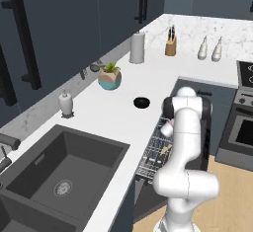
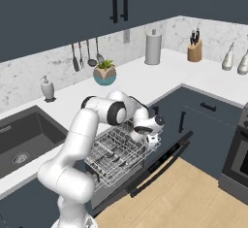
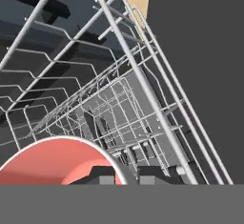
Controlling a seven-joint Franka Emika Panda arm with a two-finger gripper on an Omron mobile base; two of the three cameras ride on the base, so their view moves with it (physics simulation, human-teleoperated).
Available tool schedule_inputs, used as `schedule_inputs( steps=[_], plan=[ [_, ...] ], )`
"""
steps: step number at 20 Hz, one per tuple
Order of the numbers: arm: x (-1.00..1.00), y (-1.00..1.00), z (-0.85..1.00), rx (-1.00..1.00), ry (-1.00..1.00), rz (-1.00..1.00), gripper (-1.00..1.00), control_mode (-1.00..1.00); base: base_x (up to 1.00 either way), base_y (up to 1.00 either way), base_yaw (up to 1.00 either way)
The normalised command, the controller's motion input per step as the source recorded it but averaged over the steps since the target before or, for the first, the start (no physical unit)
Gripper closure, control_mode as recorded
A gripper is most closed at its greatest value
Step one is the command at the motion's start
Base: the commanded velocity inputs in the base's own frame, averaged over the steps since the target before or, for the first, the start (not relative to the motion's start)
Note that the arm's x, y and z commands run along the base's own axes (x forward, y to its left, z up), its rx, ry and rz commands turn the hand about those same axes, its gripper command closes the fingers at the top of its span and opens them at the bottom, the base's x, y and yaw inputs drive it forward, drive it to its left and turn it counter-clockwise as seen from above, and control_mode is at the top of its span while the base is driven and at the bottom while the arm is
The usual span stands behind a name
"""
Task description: Pick up the cup and bowl from the counter, place them in the dishwasher, and close the dishwasher door.
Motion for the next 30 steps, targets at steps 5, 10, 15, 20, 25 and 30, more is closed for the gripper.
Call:
schedule_inputs(
  steps=[5, 10, 15, 20, 25, 30],
  plan=[
    [0.00, -0.03, -0.32, 0.00, 0.00, -0.21, 1.00, -1.00, 0.00, 0.00, 0.00],
    [0.00, -0.19, -0.17, 0.00, 0.00, -0.17, -1.00, -1.00, 0.00, 0.00, 0.00],
    [-0.02, -0.38, 0.00, 0.02, 0.00, -0.12, -1.00, -1.00, 0.00, 0.00, 0.00],
    [-0.29, -0.61, 0.68, 0.19, -0.01, -0.02, -1.00, -1.00, 0.00, 0.00, 0.00],
    [-0.53, -0.69, 1.00, 0.34, -0.07, 0.02, -1.00, -1.00, 0.00, 0.00, 0.00],
    [-0.07, -0.18, 1.00, 0.30, 0.00, 0.15, -1.00, -1.00, 0.00, 0.00, 0.00]
  ],
)
